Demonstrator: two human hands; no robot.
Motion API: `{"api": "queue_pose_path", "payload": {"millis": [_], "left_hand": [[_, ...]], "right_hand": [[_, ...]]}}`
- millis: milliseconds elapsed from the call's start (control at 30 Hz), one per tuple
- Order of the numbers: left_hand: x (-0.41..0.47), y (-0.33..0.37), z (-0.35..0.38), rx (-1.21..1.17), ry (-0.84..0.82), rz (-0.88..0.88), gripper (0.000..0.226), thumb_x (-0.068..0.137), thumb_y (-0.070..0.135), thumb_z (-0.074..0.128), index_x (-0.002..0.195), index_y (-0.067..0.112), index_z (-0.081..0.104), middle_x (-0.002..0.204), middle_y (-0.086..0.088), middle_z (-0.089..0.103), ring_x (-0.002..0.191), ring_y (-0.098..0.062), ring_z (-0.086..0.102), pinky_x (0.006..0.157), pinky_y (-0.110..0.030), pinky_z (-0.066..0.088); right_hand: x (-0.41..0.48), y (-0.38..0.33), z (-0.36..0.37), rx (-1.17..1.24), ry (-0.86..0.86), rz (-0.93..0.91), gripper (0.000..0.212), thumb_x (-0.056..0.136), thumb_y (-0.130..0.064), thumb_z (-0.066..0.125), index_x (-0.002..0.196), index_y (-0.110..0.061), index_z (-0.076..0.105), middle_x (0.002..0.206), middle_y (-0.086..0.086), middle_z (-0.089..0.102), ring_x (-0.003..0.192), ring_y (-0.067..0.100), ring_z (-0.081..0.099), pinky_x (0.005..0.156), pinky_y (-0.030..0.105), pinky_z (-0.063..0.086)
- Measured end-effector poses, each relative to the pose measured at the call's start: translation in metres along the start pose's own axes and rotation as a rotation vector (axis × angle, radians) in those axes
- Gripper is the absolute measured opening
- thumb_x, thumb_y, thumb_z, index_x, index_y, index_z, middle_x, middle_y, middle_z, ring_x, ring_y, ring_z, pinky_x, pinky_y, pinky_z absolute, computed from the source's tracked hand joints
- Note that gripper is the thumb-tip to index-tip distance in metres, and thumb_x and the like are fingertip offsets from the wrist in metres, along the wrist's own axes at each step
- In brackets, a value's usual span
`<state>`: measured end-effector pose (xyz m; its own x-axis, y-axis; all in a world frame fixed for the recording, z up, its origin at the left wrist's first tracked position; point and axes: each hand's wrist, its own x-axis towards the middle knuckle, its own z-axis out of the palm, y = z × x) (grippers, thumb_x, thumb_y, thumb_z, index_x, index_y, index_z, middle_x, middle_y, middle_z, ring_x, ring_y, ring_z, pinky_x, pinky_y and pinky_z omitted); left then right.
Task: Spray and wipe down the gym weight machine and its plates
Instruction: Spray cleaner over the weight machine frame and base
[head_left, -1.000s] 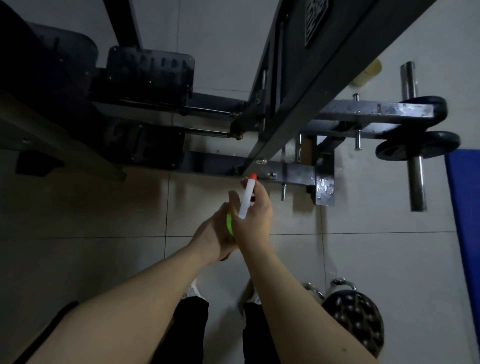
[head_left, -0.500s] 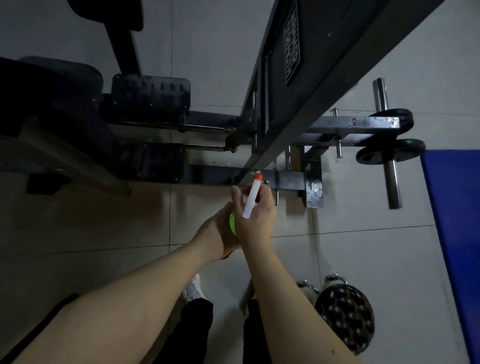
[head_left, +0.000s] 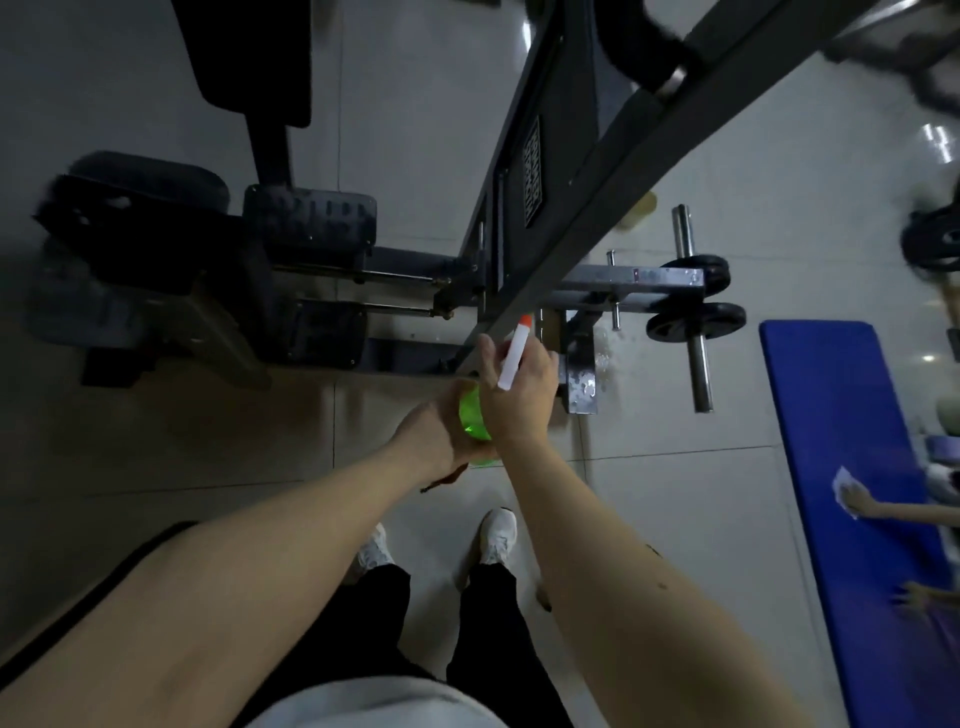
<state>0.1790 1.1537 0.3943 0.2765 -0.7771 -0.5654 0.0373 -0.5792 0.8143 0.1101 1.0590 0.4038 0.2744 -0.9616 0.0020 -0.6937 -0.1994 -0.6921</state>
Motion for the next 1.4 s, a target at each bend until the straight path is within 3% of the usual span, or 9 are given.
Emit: {"api": "queue_pose_path", "payload": {"millis": [100, 267, 500, 667, 800, 900, 1033, 1200, 1400], "left_hand": [[-0.023, 0.022, -0.007, -0.018, -0.054, 0.048, 0.073, 0.074, 0.014, 0.09, 0.132, 0.022, 0.047, 0.108, 0.019, 0.057, 0.098, 0.002, 0.057, 0.071, 0.001, 0.041], [-0.044, 0.036, -0.007, -0.1, -0.045, 0.091, 0.076, 0.071, 0.011, 0.091, 0.136, 0.021, 0.051, 0.113, 0.018, 0.058, 0.099, 0.005, 0.055, 0.075, 0.0, 0.043], [-0.058, 0.054, 0.0, 0.042, -0.013, 0.213, 0.063, 0.073, -0.004, 0.085, 0.125, 0.015, 0.055, 0.115, 0.007, 0.062, 0.104, -0.013, 0.062, 0.088, -0.027, 0.058], [-0.069, 0.066, -0.005, 0.041, 0.005, 0.207, 0.067, 0.072, 0.021, 0.09, 0.13, 0.021, 0.055, 0.115, 0.012, 0.061, 0.099, -0.001, 0.059, 0.084, -0.011, 0.048], [-0.076, 0.075, -0.003, -0.055, -0.037, 0.168, 0.096, 0.052, 0.03, 0.1, 0.135, 0.019, 0.052, 0.133, 0.002, 0.059, 0.123, -0.02, 0.058, 0.096, -0.025, 0.052], [-0.075, 0.079, 0.002, 0.006, -0.009, 0.189, 0.091, 0.051, 0.041, 0.095, 0.131, 0.025, 0.054, 0.124, 0.008, 0.062, 0.117, -0.017, 0.061, 0.102, -0.034, 0.052], [-0.082, 0.092, 0.006, 0.184, 0.031, 0.244, 0.074, 0.071, 0.034, 0.089, 0.133, 0.023, 0.051, 0.108, 0.019, 0.057, 0.105, -0.007, 0.061, 0.082, -0.004, 0.044], [-0.093, 0.11, 0.006, 0.454, 0.042, 0.328, 0.083, 0.078, 0.05, 0.082, 0.144, 0.025, 0.038, 0.136, 0.011, 0.047, 0.126, -0.01, 0.047, 0.113, -0.029, 0.037], [-0.088, 0.118, 0.001, 0.403, 0.066, 0.355, 0.066, 0.078, 0.043, 0.084, 0.13, 0.03, 0.045, 0.113, 0.022, 0.048, 0.113, -0.004, 0.053, 0.093, -0.009, 0.037]], "right_hand": [[-0.006, -0.015, -0.019, -0.031, 0.031, -0.039, 0.046, 0.093, -0.062, 0.049, 0.091, -0.018, 0.062, 0.092, 0.0, 0.06, 0.099, 0.023, 0.051, 0.088, 0.035, 0.036], [-0.006, -0.037, -0.043, -0.114, 0.1, -0.039, 0.041, 0.098, -0.051, 0.047, 0.079, -0.018, 0.061, 0.081, 0.001, 0.058, 0.085, 0.024, 0.052, 0.076, 0.035, 0.036], [-0.004, -0.06, -0.082, -0.104, 0.074, -0.153, 0.046, 0.098, -0.058, 0.044, 0.073, -0.021, 0.055, 0.074, -0.005, 0.051, 0.08, 0.017, 0.045, 0.072, 0.031, 0.03], [-0.009, -0.066, -0.095, -0.065, 0.135, -0.177, 0.052, 0.095, -0.059, 0.043, 0.079, -0.015, 0.065, 0.079, -0.001, 0.054, 0.083, 0.014, 0.039, 0.077, 0.034, 0.035], [-0.009, -0.068, -0.107, -0.084, 0.134, -0.205, 0.046, 0.098, -0.053, 0.05, 0.076, -0.014, 0.062, 0.077, -0.002, 0.052, 0.08, 0.014, 0.04, 0.077, 0.035, 0.039], [-0.009, -0.076, -0.116, -0.074, 0.117, -0.156, 0.043, 0.101, -0.047, 0.053, 0.077, -0.012, 0.062, 0.076, -0.004, 0.051, 0.076, 0.013, 0.041, 0.068, 0.024, 0.033], [-0.011, -0.081, -0.126, -0.062, 0.087, -0.153, 0.044, 0.101, -0.053, 0.048, 0.08, -0.016, 0.06, 0.079, -0.006, 0.052, 0.076, 0.012, 0.047, 0.062, 0.015, 0.027], [-0.007, -0.083, -0.134, -0.076, 0.106, -0.292, 0.047, 0.098, -0.059, 0.042, 0.084, -0.017, 0.057, 0.087, -0.001, 0.054, 0.089, 0.017, 0.046, 0.076, 0.033, 0.041], [0.0, -0.095, -0.143, -0.065, 0.159, -0.257, 0.036, 0.102, -0.045, 0.051, 0.077, -0.019, 0.05, 0.078, -0.005, 0.051, 0.078, 0.015, 0.048, 0.063, 0.02, 0.032]]}}
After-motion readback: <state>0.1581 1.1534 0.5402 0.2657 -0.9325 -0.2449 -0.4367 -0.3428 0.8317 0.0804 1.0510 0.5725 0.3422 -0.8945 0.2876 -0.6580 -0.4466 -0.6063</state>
